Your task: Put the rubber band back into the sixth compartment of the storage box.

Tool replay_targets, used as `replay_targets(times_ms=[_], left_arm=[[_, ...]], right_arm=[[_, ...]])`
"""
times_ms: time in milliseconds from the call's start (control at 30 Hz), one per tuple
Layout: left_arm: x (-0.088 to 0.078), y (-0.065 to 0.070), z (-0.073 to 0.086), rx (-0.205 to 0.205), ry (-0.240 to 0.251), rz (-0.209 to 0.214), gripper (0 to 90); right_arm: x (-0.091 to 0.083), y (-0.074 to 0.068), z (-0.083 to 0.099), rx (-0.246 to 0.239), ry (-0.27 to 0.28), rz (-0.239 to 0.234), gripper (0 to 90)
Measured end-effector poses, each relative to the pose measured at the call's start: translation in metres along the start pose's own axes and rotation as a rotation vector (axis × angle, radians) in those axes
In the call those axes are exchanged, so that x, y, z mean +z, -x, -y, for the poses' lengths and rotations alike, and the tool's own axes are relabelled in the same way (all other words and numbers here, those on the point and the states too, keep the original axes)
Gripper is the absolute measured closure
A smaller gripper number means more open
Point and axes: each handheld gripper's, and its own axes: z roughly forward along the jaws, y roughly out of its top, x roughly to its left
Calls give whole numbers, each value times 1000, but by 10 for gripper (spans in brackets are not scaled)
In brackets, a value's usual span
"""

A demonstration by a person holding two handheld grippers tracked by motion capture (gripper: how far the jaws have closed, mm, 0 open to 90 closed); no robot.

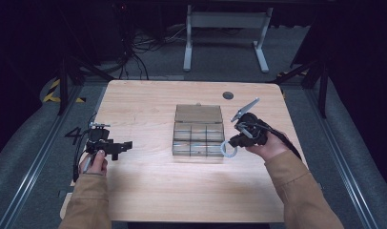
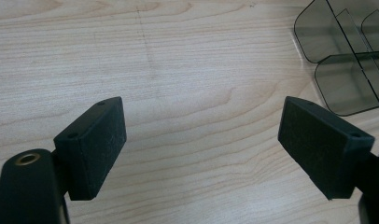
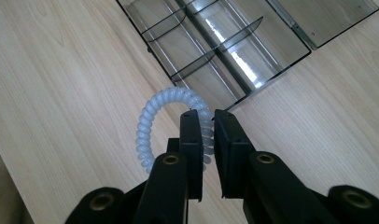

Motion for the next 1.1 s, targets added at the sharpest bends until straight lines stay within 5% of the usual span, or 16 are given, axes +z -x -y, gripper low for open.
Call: replay_targets(times_ms=[1100], left_arm=[[0, -1, 0, -2, 3, 2, 159]], right_arm=[[30, 16, -45, -27, 11, 47, 824]])
